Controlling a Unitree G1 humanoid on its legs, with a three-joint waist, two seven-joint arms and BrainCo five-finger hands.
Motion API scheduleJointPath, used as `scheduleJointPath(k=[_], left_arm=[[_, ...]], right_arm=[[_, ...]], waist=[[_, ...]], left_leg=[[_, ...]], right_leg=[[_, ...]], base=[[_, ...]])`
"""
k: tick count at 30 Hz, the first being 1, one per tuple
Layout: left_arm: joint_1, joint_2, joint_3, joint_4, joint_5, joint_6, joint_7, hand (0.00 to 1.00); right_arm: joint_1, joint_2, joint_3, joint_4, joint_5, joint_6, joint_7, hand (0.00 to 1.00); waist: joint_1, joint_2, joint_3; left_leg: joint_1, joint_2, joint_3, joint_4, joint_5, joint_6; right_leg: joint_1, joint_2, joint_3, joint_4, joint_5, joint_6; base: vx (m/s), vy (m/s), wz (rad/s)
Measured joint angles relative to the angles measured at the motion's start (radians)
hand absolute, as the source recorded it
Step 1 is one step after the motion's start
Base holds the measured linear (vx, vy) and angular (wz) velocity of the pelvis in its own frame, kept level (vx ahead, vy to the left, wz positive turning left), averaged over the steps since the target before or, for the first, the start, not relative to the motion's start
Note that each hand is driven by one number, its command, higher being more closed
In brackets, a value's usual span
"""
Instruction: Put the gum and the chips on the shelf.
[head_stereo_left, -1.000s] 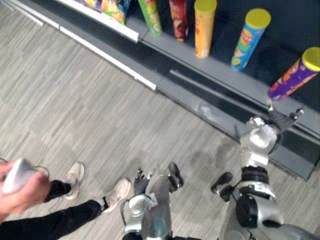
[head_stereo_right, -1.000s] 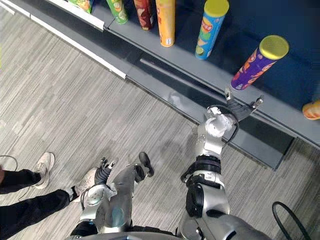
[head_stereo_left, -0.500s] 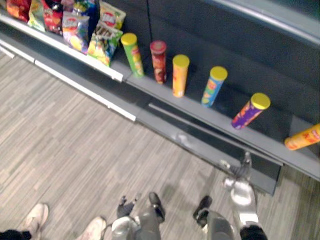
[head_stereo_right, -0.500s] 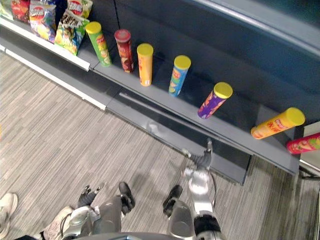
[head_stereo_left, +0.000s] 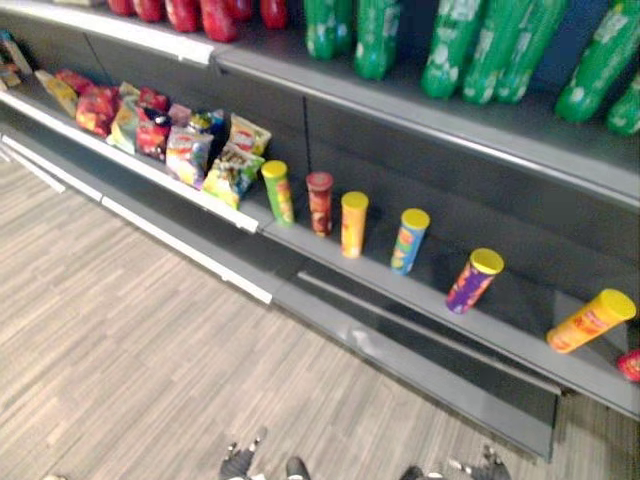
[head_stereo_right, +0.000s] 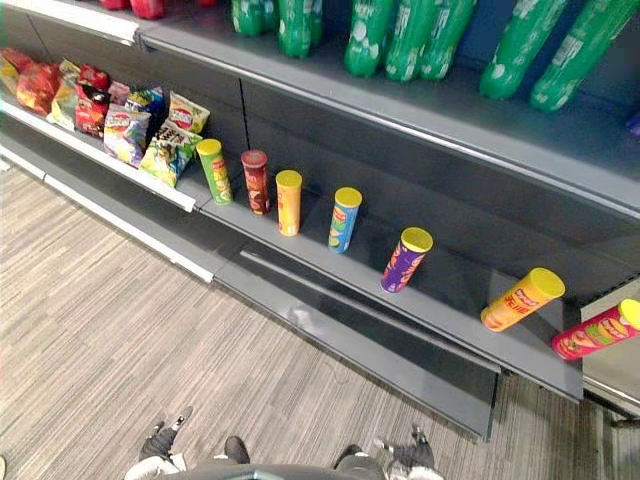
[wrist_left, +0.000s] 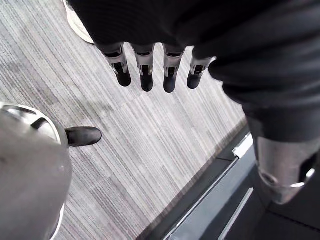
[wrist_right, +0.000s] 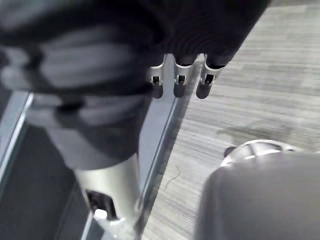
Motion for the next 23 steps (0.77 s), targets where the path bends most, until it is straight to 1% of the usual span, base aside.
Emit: scheduleJointPath(k=[2, 3, 4, 8, 10, 17, 21, 23], left_arm=[[0.012, -0.006, 0.026, 0.001, -0.01, 0.003, 0.0, 0.0], [0.017, -0.006, 0.026, 0.002, -0.012, 0.004, -0.001, 0.0], [0.021, -0.005, 0.026, 0.013, -0.031, 0.005, -0.001, 0.0], [0.021, -0.005, 0.045, 0.034, -0.049, 0.019, -0.004, 0.0], [0.022, -0.004, 0.045, 0.039, -0.05, 0.022, -0.004, 0.0], [0.024, -0.004, 0.042, 0.044, -0.052, 0.023, -0.009, 0.0], [0.024, 0.001, 0.039, 0.07, -0.077, 0.023, -0.009, 0.0], [0.025, 0.007, 0.02, 0.078, -0.077, 0.023, -0.009, 0.0]], right_arm=[[0.011, 0.002, -0.026, 0.033, 0.014, 0.015, 0.0, 0.0], [0.013, 0.005, -0.035, 0.039, 0.035, 0.021, 0.001, 0.0], [0.02, 0.008, -0.042, 0.041, 0.079, 0.032, 0.0, 0.0], [0.018, 0.009, -0.075, 0.08, 0.16, 0.049, 0.005, 0.0], [0.018, 0.01, -0.075, 0.081, 0.195, 0.05, 0.005, 0.0], [0.009, 0.005, -0.073, 0.11, 0.198, 0.051, 0.023, 0.0], [0.009, 0.0, -0.073, 0.116, 0.197, 0.051, 0.024, 0.0], [0.009, -0.002, -0.073, 0.117, 0.197, 0.05, 0.023, 0.0]], waist=[[-0.009, 0.004, -0.009], [-0.011, 0.01, -0.013], [-0.011, 0.013, -0.025], [-0.011, 0.02, -0.041], [-0.011, 0.023, -0.043], [-0.012, 0.031, -0.048], [-0.012, 0.039, -0.06], [-0.012, 0.043, -0.064]], left_leg=[[0.014, -0.003, 0.003, -0.001, 0.0, 0.0], [0.014, -0.003, 0.004, -0.001, -0.001, 0.0], [0.016, -0.004, 0.006, -0.001, -0.001, 0.0], [0.025, -0.005, 0.004, -0.001, -0.001, 0.0], [0.032, -0.004, 0.004, -0.001, -0.001, -0.001], [0.032, -0.001, -0.004, -0.001, -0.002, -0.002], [0.034, 0.0, -0.003, -0.001, -0.007, -0.007], [0.034, 0.0, -0.003, -0.001, -0.009, -0.008]], right_leg=[[0.014, 0.0, 0.004, -0.007, 0.002, 0.002], [0.014, 0.0, 0.006, -0.008, 0.003, 0.004], [0.017, 0.0, 0.011, -0.012, 0.004, 0.006], [0.028, 0.002, 0.014, -0.016, 0.006, 0.008], [0.036, 0.005, 0.018, -0.021, 0.006, 0.008], [0.044, 0.014, 0.02, -0.032, 0.006, 0.009], [0.046, 0.019, 0.023, -0.04, 0.008, 0.009], [0.048, 0.022, 0.024, -0.047, 0.014, 0.006]], base=[[-0.04, -0.002, -0.04], [-0.03, -0.002, -0.04], [0.0, 0.0, 0.0], [0.0, 0.0, 0.0], [0.0, 0.0, 0.0], [0.02, -0.017, 0.02], [0.06, -0.029, -0.02], [0.05, -0.023, -0.01]])
